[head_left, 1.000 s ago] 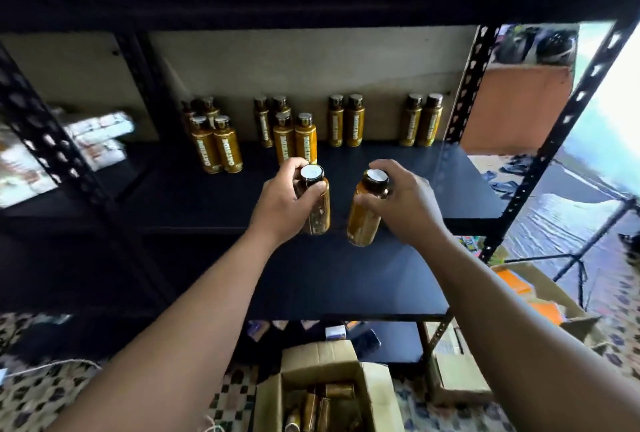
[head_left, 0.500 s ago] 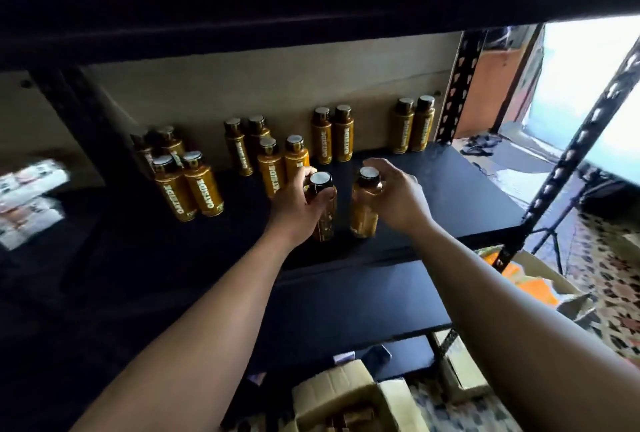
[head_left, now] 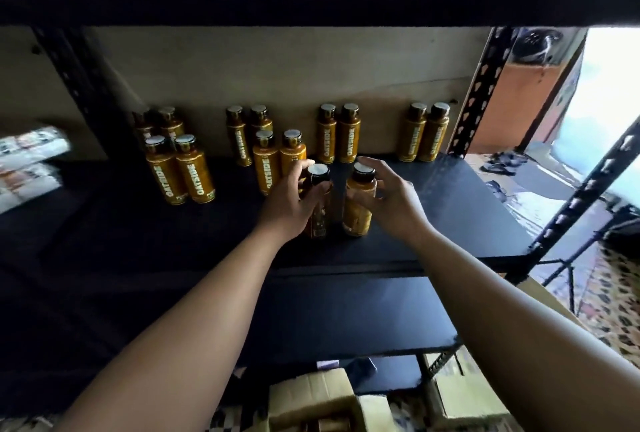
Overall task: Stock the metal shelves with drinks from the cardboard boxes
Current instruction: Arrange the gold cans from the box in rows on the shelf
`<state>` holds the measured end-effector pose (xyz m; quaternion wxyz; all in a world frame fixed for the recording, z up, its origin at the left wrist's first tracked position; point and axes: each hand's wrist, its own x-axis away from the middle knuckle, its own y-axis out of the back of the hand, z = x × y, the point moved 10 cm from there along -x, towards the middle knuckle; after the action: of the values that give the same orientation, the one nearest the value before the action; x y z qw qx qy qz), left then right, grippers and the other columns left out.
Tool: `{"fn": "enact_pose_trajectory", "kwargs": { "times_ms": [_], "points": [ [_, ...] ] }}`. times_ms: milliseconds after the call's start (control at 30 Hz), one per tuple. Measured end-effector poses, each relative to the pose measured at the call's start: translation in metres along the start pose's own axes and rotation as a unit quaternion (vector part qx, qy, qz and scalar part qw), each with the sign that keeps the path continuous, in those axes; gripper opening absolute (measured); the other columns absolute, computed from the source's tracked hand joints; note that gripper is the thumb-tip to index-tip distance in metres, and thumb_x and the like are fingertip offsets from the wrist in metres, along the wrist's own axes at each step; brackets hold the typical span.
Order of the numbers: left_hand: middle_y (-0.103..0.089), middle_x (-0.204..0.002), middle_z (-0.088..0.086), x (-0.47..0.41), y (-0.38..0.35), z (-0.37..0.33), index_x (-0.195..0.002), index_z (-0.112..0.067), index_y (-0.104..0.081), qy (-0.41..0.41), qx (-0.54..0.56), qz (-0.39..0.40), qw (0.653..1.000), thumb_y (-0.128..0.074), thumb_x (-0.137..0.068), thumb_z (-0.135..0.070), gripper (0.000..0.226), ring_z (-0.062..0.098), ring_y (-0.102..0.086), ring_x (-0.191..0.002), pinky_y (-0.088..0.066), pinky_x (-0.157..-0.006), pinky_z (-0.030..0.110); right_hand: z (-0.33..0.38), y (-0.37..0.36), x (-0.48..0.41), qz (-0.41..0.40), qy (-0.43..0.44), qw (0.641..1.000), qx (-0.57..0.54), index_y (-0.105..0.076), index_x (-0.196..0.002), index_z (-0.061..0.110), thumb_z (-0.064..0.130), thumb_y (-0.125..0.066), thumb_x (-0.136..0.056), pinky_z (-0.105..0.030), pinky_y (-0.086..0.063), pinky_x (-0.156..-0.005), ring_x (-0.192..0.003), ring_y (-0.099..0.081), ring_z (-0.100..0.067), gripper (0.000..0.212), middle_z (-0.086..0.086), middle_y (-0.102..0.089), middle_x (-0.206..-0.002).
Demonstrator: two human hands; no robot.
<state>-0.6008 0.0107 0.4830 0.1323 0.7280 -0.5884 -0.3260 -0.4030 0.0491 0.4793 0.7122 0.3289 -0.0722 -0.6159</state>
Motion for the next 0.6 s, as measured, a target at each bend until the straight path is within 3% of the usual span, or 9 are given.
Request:
{"fn": "enact_pose_trajectory", "kwargs": {
  "times_ms": [133,267,367,500,600],
  "points": [
    [-0.055,-0.146,0.004,0.002,0.002,-0.002,-0.15,-0.023,-0.041,0.002,-0.018,-0.007,1.0,-0.055,-0.097,-0.059,0.066,0.022,-0.052,-0.133,-0.048,-0.103,0.039,0.001,0.001,0.0,0.012,0.024,1.0,0.013,-0.047,-0.144,0.047,0.037,-0.076,-0.09,-0.039,-0.058,-0.086,-0.095,-0.069,-0.013,0.063,0.011,-0.072,-0.115],
    [-0.045,-0.156,0.004,0.004,0.004,-0.004,-0.154,-0.024,-0.038,0.007,-0.036,-0.009,0.999,-0.053,-0.098,-0.056,0.066,0.022,-0.045,-0.14,-0.041,-0.107,0.034,-0.004,0.0,-0.003,0.034,0.03,0.998,0.032,-0.041,-0.146,0.053,0.034,-0.066,-0.094,-0.044,-0.059,-0.085,-0.091,-0.07,-0.018,0.061,-0.001,-0.07,-0.117],
    [-0.037,-0.161,0.001,0.006,0.003,-0.01,-0.158,-0.03,-0.028,0.006,-0.042,-0.007,0.999,-0.054,-0.099,-0.053,0.068,0.02,-0.037,-0.145,-0.035,-0.108,0.032,-0.006,-0.001,-0.004,0.041,0.026,0.999,0.015,-0.04,-0.149,0.047,0.029,-0.067,-0.096,-0.041,-0.058,-0.087,-0.095,-0.07,-0.018,0.062,0.007,-0.067,-0.121],
    [-0.042,-0.155,0.003,0.008,0.004,-0.015,-0.15,-0.035,-0.035,-0.024,-0.055,-0.017,0.998,-0.071,-0.087,-0.055,0.075,0.02,-0.043,-0.138,-0.039,-0.095,0.029,-0.007,-0.001,-0.002,0.035,0.028,0.999,-0.022,-0.039,-0.144,0.044,0.034,-0.073,-0.094,-0.04,-0.056,-0.088,-0.109,-0.067,-0.018,0.062,0.015,-0.063,-0.119],
    [-0.045,-0.146,0.004,0.008,0.004,-0.014,-0.143,-0.03,-0.046,-0.048,-0.085,-0.02,0.995,-0.073,-0.087,-0.051,0.065,0.02,-0.05,-0.126,-0.039,-0.081,0.02,-0.007,-0.002,0.003,0.036,0.04,0.997,-0.05,-0.041,-0.139,0.049,0.032,-0.069,-0.096,-0.044,-0.058,-0.091,-0.111,-0.067,-0.015,0.054,0.026,-0.062,-0.115]
  ]
}}
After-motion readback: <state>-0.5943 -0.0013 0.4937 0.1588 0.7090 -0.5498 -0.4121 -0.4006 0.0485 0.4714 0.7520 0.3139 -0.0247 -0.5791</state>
